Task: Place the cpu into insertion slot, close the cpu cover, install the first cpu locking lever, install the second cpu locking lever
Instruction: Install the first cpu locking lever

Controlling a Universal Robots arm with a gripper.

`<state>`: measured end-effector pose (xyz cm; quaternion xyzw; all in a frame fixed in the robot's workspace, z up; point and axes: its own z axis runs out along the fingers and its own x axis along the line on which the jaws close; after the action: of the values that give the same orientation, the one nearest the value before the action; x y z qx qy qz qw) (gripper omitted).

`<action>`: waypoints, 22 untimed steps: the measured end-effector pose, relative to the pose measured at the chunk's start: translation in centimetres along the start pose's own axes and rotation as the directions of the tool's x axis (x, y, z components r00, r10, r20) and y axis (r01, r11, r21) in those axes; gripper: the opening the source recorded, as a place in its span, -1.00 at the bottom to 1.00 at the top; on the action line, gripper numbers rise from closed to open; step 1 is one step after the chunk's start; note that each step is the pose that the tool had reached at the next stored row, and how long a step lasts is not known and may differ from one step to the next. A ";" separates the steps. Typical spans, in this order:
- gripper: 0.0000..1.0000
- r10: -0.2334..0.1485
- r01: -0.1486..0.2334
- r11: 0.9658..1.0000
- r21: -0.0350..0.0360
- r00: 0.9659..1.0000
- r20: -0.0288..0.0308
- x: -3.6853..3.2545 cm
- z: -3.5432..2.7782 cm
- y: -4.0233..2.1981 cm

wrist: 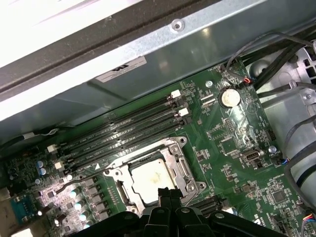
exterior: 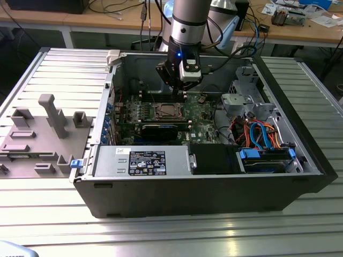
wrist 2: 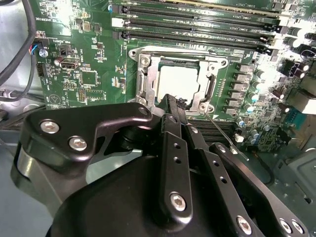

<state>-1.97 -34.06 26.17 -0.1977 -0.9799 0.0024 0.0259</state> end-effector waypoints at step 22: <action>-0.79 -0.139 0.139 0.990 0.007 0.990 0.002 0.00 0.00 0.00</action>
<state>-1.97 -34.06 26.17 -0.1290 -0.9913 0.0041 0.0257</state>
